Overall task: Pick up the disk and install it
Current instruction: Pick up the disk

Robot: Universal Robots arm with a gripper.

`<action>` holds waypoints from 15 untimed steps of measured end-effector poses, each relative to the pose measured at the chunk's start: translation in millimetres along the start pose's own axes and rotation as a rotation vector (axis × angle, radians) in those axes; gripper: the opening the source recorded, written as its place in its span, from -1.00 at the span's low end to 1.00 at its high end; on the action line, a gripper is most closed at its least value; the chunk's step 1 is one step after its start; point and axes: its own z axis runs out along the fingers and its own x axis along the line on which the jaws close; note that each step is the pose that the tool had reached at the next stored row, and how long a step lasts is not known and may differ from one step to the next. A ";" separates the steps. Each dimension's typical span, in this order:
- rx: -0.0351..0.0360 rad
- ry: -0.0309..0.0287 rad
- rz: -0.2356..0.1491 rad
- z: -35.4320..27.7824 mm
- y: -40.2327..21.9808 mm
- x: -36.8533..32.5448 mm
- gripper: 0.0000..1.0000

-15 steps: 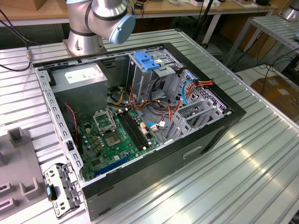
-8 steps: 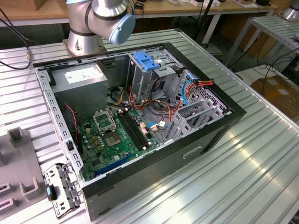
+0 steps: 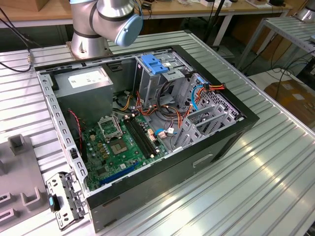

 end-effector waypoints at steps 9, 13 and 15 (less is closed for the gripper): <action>0.0004 0.0000 0.000 -13.6 -0.2 -0.2 -0.25; 0.0001 0.0002 0.000 -13.8 -0.2 -0.2 -0.25; 0.0001 0.0002 0.000 -13.9 -0.2 -0.2 -0.25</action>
